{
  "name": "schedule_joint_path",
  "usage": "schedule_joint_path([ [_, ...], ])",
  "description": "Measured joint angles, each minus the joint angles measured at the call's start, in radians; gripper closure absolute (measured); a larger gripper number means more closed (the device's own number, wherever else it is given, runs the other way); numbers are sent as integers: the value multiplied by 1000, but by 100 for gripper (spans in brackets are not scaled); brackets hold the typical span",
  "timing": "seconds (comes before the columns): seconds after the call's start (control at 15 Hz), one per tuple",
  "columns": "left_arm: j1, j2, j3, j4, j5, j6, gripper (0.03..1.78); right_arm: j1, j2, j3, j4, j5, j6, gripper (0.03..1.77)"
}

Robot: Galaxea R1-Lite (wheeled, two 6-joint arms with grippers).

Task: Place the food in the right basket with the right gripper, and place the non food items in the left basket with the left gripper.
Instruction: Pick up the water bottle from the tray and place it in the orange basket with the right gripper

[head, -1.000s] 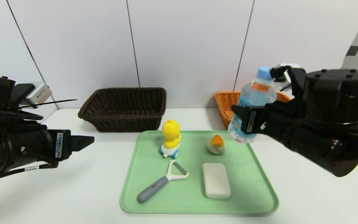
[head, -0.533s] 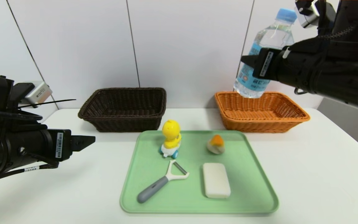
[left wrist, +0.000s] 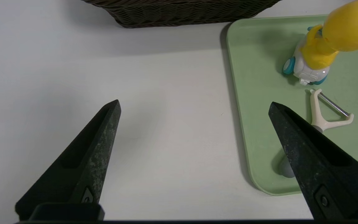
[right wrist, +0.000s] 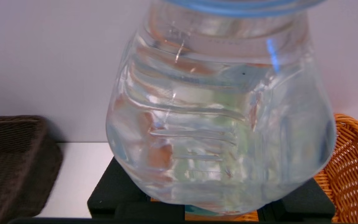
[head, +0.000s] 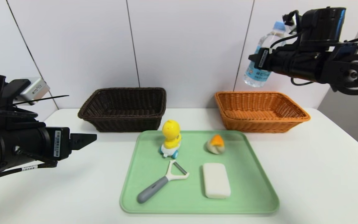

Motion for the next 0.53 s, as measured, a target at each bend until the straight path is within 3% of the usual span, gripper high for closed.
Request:
schedule_joint_path([
  [0.53,0,-4,-2,-1,-6,-3,12,-73,258,-97,-8,29,1,95],
])
